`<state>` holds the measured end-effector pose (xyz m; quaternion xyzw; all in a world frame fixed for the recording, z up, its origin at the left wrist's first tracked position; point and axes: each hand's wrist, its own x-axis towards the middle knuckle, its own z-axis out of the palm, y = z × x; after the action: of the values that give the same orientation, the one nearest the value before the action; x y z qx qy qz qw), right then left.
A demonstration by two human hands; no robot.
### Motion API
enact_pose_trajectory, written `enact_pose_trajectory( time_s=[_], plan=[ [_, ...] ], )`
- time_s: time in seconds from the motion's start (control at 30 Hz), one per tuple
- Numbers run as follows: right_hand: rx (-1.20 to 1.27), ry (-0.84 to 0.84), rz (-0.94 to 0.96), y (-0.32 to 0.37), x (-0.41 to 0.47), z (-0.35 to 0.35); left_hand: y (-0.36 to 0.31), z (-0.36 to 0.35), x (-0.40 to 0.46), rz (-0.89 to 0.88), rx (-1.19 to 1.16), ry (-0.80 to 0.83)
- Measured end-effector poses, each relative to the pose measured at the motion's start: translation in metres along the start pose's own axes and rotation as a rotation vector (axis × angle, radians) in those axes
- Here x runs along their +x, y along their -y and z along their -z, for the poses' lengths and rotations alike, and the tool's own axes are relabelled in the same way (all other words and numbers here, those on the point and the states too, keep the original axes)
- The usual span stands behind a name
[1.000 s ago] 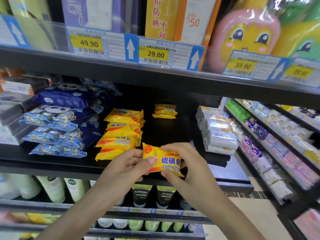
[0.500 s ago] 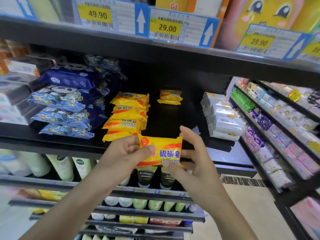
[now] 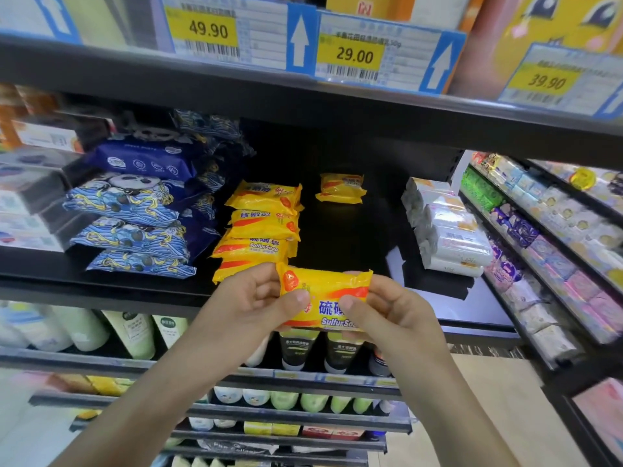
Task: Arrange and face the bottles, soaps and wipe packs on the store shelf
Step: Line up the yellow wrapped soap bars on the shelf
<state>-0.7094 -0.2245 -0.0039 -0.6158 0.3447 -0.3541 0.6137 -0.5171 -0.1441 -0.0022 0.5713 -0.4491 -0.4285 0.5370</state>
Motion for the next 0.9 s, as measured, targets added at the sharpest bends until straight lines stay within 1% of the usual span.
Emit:
enact_pose_trajectory(
  time_s=[0.1,0.23,0.33,0.43,0.53,0.63,0.7,0.8,0.9],
  plan=[
    [0.011,-0.044,0.044,0.004,0.002,-0.002,-0.003,0.004,0.002,0.032,0.002,0.029],
    [-0.010,-0.087,0.159,0.007,0.003,-0.003,-0.006,0.013,0.010,0.152,-0.067,-0.064],
    [-0.075,-0.063,0.268,0.008,0.005,-0.004,-0.009,0.015,0.015,0.272,-0.079,-0.040],
    [-0.135,-0.076,0.356,0.006,0.005,-0.006,-0.012,0.017,0.019,0.372,-0.197,-0.015],
    [-0.210,-0.065,0.394,0.004,0.004,-0.006,-0.014,0.019,0.017,0.434,-0.312,0.027],
    [-0.240,-0.019,0.426,0.002,0.003,-0.006,-0.016,0.019,0.022,0.485,-0.342,0.053],
    [-0.258,0.009,0.476,-0.002,0.003,-0.006,-0.020,0.016,0.029,0.541,-0.352,0.034],
    [-0.324,0.027,0.526,-0.010,0.005,-0.007,-0.019,0.011,0.033,0.548,-0.349,0.006],
    [-0.369,0.023,0.521,-0.014,0.006,-0.006,-0.012,0.012,0.023,0.480,-0.325,0.025]
  ],
)
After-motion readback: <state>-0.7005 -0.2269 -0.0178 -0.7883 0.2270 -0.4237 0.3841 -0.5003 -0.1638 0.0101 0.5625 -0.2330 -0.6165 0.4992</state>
